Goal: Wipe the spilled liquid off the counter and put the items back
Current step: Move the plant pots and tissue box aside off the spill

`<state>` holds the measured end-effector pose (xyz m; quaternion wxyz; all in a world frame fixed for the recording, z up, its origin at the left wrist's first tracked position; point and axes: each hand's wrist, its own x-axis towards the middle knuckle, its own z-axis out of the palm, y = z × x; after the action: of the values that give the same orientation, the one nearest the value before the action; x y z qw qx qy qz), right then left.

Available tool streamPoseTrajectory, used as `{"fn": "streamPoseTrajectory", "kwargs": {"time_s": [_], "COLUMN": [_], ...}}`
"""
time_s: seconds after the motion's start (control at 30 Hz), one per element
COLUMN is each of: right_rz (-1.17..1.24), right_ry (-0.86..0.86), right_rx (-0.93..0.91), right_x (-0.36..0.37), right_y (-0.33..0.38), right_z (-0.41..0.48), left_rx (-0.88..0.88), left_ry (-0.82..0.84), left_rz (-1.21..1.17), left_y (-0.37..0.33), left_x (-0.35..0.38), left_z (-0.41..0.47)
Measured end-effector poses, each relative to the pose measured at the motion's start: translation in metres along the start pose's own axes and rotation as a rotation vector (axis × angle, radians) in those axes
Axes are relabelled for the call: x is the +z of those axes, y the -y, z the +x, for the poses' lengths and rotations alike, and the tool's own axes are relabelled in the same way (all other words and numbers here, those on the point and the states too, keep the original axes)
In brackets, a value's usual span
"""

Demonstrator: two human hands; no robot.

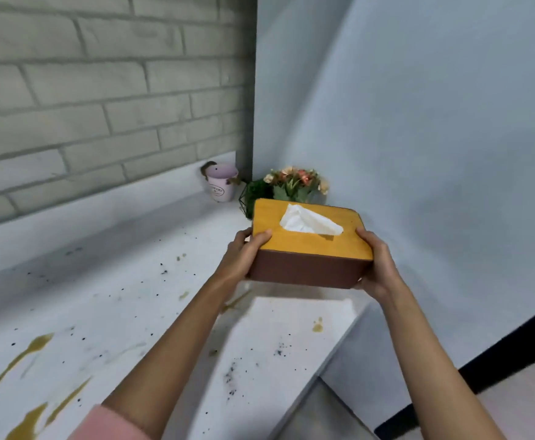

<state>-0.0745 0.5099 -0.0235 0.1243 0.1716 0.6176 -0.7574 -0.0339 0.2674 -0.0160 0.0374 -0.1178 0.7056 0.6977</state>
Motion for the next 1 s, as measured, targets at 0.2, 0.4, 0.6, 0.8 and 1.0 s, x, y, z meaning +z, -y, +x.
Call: {"fn": "streamPoseTrajectory", "kwargs": {"time_s": [0.2,0.4,0.6,0.8,1.0], "right_rz": [0.112,0.176,0.187,0.197,-0.074], "right_ry": [-0.072,-0.115,-0.199,-0.3,-0.685], "right_rx": [-0.003,-0.019,-0.079,-0.084,-0.295], "right_x": [-0.074,-0.094,-0.082,-0.072,-0.072], "right_y": [0.013,0.003,-0.012,-0.022,-0.016], "right_z": [0.031,0.05,0.059,0.064,0.056], "left_rx": [0.01,0.042,0.049,0.139,0.208], "left_ry": [0.249,0.346,0.314,0.271,0.151], "left_rz": [0.001,0.037,0.116,0.259,0.426], "left_y": [0.022,0.041,0.057,0.055,0.051], "left_x": [0.081,0.104,0.097,0.089,0.071], "left_z": [0.034,0.062,0.09,0.105,0.091]}}
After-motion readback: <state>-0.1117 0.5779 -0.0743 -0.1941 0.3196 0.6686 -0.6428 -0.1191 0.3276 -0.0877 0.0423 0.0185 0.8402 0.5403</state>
